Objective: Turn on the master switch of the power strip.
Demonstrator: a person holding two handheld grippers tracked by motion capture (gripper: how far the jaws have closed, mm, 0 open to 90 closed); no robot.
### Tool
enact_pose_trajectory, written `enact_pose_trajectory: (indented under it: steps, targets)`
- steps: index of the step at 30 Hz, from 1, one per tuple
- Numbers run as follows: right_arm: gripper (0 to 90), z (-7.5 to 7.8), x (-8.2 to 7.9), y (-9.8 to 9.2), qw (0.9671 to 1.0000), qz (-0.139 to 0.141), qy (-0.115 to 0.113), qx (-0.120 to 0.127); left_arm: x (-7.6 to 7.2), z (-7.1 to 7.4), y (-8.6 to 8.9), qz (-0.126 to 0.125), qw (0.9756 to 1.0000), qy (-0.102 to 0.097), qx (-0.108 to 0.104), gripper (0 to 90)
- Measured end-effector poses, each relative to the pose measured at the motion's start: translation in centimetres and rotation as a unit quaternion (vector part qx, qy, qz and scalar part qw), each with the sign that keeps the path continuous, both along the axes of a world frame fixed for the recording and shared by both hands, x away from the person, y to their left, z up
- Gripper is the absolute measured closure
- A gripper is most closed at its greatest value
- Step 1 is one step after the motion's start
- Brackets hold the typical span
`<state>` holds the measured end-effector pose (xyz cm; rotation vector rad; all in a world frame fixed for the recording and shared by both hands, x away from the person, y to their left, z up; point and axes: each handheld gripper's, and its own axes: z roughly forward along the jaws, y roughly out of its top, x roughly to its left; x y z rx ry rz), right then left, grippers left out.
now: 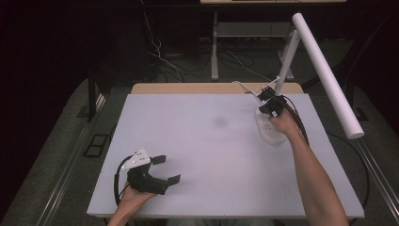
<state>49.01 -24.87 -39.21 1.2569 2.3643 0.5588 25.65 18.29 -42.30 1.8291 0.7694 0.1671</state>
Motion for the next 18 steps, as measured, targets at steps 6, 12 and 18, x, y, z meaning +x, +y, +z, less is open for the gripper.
enact_pose_trajectory:
  steps: [6,12,18]
  targets:
    - [89.3,-0.6,0.3,0.0,1.0000,-0.002,0.006,0.000,0.0,0.0,0.1,0.002,1.0000,-0.001,-0.003,3.1]
    - [89.5,-1.2,0.5,-0.2,1.0000,-0.006,0.006,0.003,0.0,0.0,0.2,0.003,1.0000,0.001,-0.002,3.1]
    - [89.6,-1.3,0.4,-0.2,0.9999,-0.005,0.000,0.012,-0.1,0.0,0.1,0.003,1.0000,0.001,-0.002,3.1]
